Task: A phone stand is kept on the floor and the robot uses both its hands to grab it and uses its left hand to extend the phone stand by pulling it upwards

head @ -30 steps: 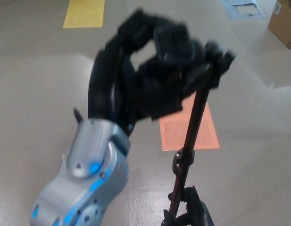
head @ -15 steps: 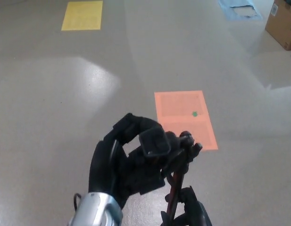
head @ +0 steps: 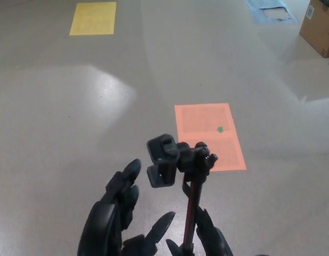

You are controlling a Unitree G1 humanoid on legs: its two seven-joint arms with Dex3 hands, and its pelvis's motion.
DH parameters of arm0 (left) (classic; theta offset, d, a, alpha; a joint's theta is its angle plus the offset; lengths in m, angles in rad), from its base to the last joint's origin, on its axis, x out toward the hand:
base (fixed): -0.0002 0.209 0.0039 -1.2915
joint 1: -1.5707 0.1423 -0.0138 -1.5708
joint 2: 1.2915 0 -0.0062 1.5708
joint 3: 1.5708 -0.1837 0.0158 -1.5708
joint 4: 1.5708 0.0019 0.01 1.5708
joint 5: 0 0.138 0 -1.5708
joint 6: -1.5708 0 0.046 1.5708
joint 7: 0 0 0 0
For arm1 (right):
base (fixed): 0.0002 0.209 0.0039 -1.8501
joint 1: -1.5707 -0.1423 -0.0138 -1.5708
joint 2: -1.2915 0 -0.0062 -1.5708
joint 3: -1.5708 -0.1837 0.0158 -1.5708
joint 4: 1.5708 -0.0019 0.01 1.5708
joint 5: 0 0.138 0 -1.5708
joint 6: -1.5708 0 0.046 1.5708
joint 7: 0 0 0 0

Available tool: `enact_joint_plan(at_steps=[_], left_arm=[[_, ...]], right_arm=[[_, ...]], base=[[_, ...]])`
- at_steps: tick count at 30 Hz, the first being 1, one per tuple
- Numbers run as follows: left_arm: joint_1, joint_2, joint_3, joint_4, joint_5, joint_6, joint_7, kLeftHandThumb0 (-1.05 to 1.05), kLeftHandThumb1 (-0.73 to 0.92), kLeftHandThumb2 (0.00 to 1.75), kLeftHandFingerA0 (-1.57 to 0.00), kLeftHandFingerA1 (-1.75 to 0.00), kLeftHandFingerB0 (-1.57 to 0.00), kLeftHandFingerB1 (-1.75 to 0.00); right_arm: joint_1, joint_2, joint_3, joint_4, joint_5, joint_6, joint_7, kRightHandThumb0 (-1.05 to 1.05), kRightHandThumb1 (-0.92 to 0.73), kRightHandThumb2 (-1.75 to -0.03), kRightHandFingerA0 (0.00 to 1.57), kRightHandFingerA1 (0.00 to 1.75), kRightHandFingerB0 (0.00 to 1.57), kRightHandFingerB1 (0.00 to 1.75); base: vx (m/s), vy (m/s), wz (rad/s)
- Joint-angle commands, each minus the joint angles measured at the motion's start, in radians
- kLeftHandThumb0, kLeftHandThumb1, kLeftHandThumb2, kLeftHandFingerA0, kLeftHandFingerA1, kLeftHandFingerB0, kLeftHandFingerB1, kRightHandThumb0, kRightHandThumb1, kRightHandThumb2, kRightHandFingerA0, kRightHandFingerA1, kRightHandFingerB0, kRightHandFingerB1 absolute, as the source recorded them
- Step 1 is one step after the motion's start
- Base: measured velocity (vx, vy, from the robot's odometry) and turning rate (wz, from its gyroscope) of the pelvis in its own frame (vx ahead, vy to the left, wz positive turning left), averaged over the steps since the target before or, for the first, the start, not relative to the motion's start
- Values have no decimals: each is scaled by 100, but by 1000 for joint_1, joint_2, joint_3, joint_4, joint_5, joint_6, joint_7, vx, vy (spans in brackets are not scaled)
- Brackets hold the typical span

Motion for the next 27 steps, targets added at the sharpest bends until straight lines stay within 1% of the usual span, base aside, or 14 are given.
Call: enact_joint_plan(at_steps=[1, 4, 6, 9, 10, 11, 13, 18, 19, 20, 23, 24, 25, 27], left_arm=[[54, 60, 8, 7, 91, -174, -73, -86, 56, 58, 0, 0, 0, 0], [80, 63, 12, 10, 83, -184, -86, -85, 56, 58, 0, 0, 0, 0], [92, 71, 13, 18, 99, -203, -90, -86, 58, 58, 0, 0, 0, 0], [125, 74, 18, 26, 108, -234, -93, -85, 58, 58, 0, 0, 0, 0], [136, 72, 15, 29, 110, -246, -96, -85, 58, 58, 0, 0, 0, 0], [162, 78, 23, 32, 116, -281, -100, -92, 57, 93, 0, 0, 0, -8], [213, 94, 40, 34, 142, -344, -95, -90, 74, 108, 0, -6, 0, -14], [340, 119, 119, 19, 136, -472, -95, -86, 76, 111, 0, -11, 0, -21], [356, 123, 133, 21, 147, -496, -90, -86, 76, 111, 0, -11, 0, -21], [403, 142, 169, 28, 169, -556, -82, -86, 78, 112, 0, -11, 0, -21], [470, 152, 217, 39, 155, -620, -98, -88, 79, 112, 0, -11, 0, -24], [501, 153, 236, 61, 145, -678, -107, -83, 77, 111, 0, -15, 0, -27], [521, 152, 250, 75, 133, -713, -117, -81, 76, 111, 0, -17, 0, -28], [588, 143, 275, 120, 100, -796, -140, -82, 75, 109, -7, -19, -2, -28]], right_arm=[[53, -12, 52, -76, -61, -91, 9, -72, -67, -61, 0, 0, 0, 0], [74, -23, 65, -96, -64, -82, 7, -71, -66, -60, 0, 0, 0, 0], [86, -32, 77, -113, -75, -87, -8, -105, -59, -103, 0, 20, 0, 16], [144, -55, 81, -196, -65, -82, 21, -105, -70, -61, 0, 0, 0, 0], [166, -55, 71, -221, -49, -76, 28, -105, -70, -61, 0, 0, 0, 0], [210, -73, 63, -287, -21, -78, 69, -103, -69, -61, 0, 0, 0, 0], [276, -127, 84, -390, -56, -70, 70, -104, -57, -94, 0, 0, 0, 0], [429, -244, 93, -609, -66, -124, 108, -104, -60, -101, 0, 0, 0, 0], [460, -269, 91, -658, -68, -127, 112, -104, -60, -101, 0, 0, 0, 0], [539, -327, 86, -776, -70, -147, 131, -105, -78, -66, 0, 0, 0, 0], [636, -383, 76, -894, -58, -167, 149, -105, -78, -65, 0, 0, 0, 0], [687, -411, 64, -941, -72, -185, 135, -103, -62, -104, 0, 0, 0, 0], [725, -431, 54, -989, -80, -182, 132, -105, -79, -65, 0, 0, 0, 0], [829, -484, 32, -1061, -59, -214, 147, -105, -78, -64, 0, 0, 0, 0]], base=[[0, 0, 0], [0, 0, 0], [0, 0, 0], [0, 0, 0], [0, 0, 0], [0, 0, 0], [0, 0, 0], [0, 0, 0], [0, 0, 0], [0, 0, 0], [0, 0, 0], [0, 0, 0], [0, 0, 0], [0, 0, 0]])
